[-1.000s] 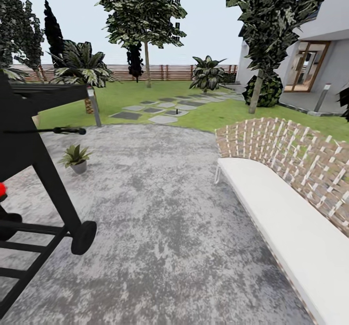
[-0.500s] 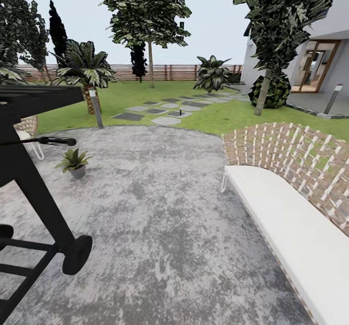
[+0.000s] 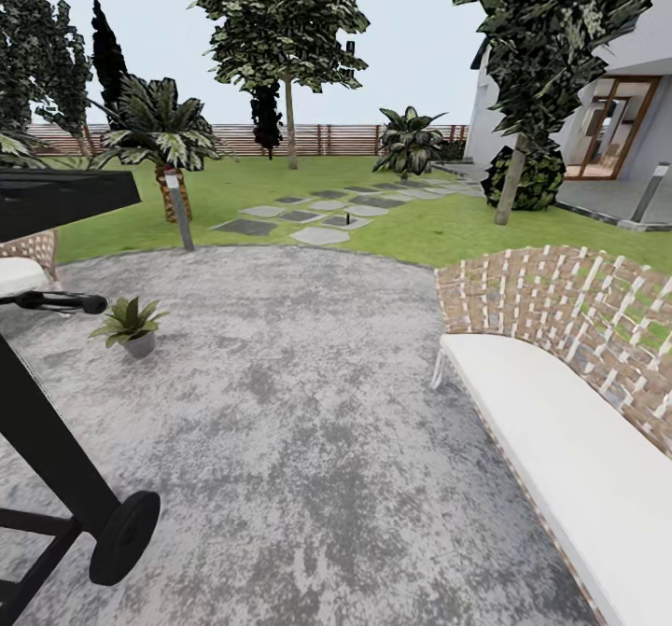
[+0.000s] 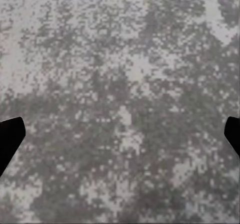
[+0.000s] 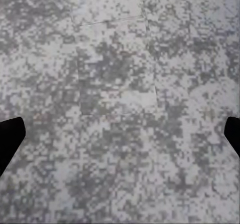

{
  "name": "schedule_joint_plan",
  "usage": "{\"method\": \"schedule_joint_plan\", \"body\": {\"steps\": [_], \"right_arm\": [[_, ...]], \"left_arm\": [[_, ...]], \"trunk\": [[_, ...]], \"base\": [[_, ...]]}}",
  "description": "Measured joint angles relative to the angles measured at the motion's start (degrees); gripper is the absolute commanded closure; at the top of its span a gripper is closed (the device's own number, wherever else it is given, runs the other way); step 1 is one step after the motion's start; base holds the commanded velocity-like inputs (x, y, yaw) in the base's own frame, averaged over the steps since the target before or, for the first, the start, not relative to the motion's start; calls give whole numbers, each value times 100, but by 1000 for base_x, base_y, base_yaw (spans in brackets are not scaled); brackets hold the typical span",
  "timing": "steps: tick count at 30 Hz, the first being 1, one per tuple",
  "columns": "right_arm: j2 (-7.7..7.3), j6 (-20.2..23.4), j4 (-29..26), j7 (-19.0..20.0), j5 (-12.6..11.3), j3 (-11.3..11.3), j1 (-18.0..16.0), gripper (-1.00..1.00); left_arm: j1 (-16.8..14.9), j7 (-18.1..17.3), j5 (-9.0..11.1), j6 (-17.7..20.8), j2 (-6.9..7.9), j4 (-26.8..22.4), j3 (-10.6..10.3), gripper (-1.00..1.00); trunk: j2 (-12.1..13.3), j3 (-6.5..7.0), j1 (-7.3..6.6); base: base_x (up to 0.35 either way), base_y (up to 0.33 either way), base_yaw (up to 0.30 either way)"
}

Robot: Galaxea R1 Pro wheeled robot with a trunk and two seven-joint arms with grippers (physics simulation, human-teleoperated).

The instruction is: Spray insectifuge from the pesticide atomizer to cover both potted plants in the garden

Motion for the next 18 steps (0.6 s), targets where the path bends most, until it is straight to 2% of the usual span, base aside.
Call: {"method": "schedule_joint_plan", "body": {"steps": [18], "right_arm": [[1, 6, -3, 29, -7, 8, 0, -100]], "left_arm": [[0, 0, 0, 0, 0, 0, 5, -100]], "trunk": [[0, 0, 0]], "base": [[337, 0, 0]]}}
